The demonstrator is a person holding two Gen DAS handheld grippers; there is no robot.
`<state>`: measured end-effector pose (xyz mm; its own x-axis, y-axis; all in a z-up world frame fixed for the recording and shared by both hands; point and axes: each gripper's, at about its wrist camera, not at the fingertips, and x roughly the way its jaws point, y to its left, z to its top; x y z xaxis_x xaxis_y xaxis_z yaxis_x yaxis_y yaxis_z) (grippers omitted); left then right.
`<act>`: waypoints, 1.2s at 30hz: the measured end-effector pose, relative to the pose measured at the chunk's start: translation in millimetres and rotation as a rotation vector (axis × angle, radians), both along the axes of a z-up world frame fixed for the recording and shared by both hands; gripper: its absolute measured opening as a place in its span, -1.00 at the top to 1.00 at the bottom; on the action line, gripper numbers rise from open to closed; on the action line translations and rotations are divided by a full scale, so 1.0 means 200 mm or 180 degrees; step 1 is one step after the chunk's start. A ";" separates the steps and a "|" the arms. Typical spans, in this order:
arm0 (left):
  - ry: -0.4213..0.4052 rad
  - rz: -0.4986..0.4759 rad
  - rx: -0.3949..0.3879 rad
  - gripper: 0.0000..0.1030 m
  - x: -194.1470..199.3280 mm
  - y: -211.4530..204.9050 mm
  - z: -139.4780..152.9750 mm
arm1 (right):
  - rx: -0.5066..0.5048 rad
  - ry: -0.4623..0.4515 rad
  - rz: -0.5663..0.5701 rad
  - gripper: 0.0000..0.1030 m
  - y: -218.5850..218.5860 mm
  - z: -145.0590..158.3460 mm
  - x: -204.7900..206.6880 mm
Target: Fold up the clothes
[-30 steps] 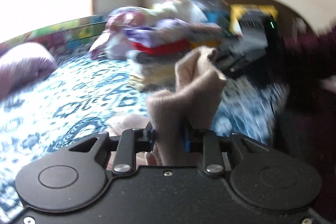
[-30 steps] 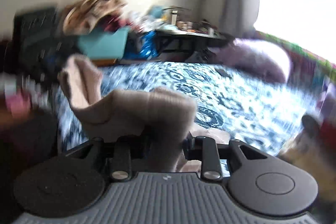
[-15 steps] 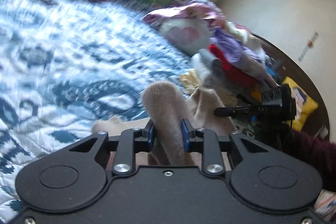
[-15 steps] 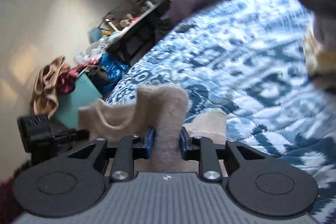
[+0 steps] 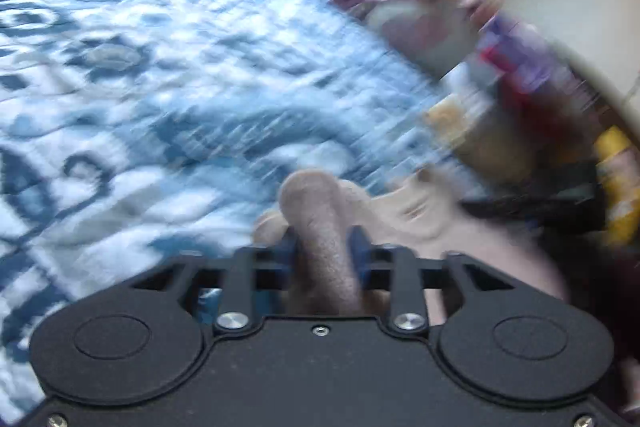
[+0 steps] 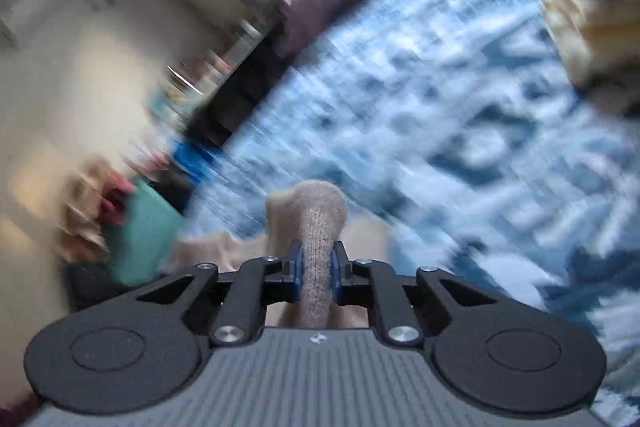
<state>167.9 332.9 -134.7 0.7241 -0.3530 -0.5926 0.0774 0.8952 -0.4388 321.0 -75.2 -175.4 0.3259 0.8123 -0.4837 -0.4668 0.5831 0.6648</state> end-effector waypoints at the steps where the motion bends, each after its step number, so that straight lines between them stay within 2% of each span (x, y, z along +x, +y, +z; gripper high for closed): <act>1: -0.0064 0.0041 0.0022 -0.05 -0.02 0.00 0.03 | -0.0072 -0.0111 -0.0032 0.64 0.01 0.02 -0.02; 2: -0.0128 0.0082 0.0043 -0.06 -0.05 0.00 0.06 | -0.0143 -0.0221 -0.0064 0.57 0.01 0.04 -0.05; 4: -0.0264 0.0186 0.0154 -0.08 -0.11 -0.01 0.14 | -0.0262 -0.0491 -0.0117 0.55 0.01 0.11 -0.10; 7: -0.0435 0.0295 0.0457 -0.08 -0.25 -0.04 0.26 | -0.0517 -0.1116 -0.0072 0.47 0.00 0.27 -0.24; 10: -0.0631 0.0062 0.0713 -0.08 -0.41 -0.16 0.37 | -0.0865 -0.1793 0.0267 0.42 0.04 0.41 -0.43; 11: -0.0695 -0.0076 0.0755 -0.08 -0.47 -0.22 0.39 | -0.0936 -0.2010 0.0426 0.33 0.05 0.44 -0.50; 13: -0.0798 -0.0368 0.0885 -0.08 -0.55 -0.35 0.40 | -0.0984 -0.2309 0.0675 0.29 0.07 0.45 -0.64; 14: -0.0726 -0.0429 0.1013 -0.08 -0.54 -0.39 0.34 | -0.1001 -0.2443 0.0790 0.29 0.07 0.45 -0.71; 16: -0.0582 -0.0550 0.1268 -0.08 -0.52 -0.48 0.22 | -0.1026 -0.2458 0.0898 0.31 0.08 0.39 -0.80; 18: -0.0438 -0.0669 0.1522 -0.08 -0.49 -0.56 0.09 | -0.1351 -0.2348 0.0924 0.33 0.13 0.23 -0.83; 19: -0.0538 -0.0630 0.1550 -0.14 -0.50 -0.56 0.01 | -0.1537 -0.2364 0.0934 0.33 0.16 0.14 -0.84; 20: -0.0527 -0.0615 0.1509 -0.14 -0.49 -0.55 0.02 | -0.1543 -0.2469 0.0872 0.32 0.16 0.08 -0.86; 22: -0.0506 -0.0587 0.1429 -0.13 -0.49 -0.52 0.04 | -0.1538 -0.2400 0.0814 0.32 0.18 0.11 -0.84; 24: -0.0542 -0.0683 0.1551 -0.05 -0.51 -0.54 0.12 | -0.1506 -0.2378 0.0866 0.34 0.18 0.19 -0.83; 27: -0.0689 -0.0755 0.1637 -0.05 -0.51 -0.55 0.23 | -0.1310 -0.2404 0.0930 0.27 0.14 0.28 -0.83; 30: -0.0741 -0.0516 0.1484 -0.07 -0.38 -0.48 0.29 | -0.1368 -0.2469 0.0850 0.25 0.19 0.33 -0.75; 34: -0.0582 -0.0310 0.1213 -0.10 -0.15 -0.40 0.25 | -0.1302 -0.2002 0.0679 0.24 0.28 0.29 -0.47; 36: -0.0299 -0.0325 0.1274 -0.13 -0.09 -0.41 0.10 | -0.1338 -0.1682 0.0635 0.23 0.31 0.20 -0.33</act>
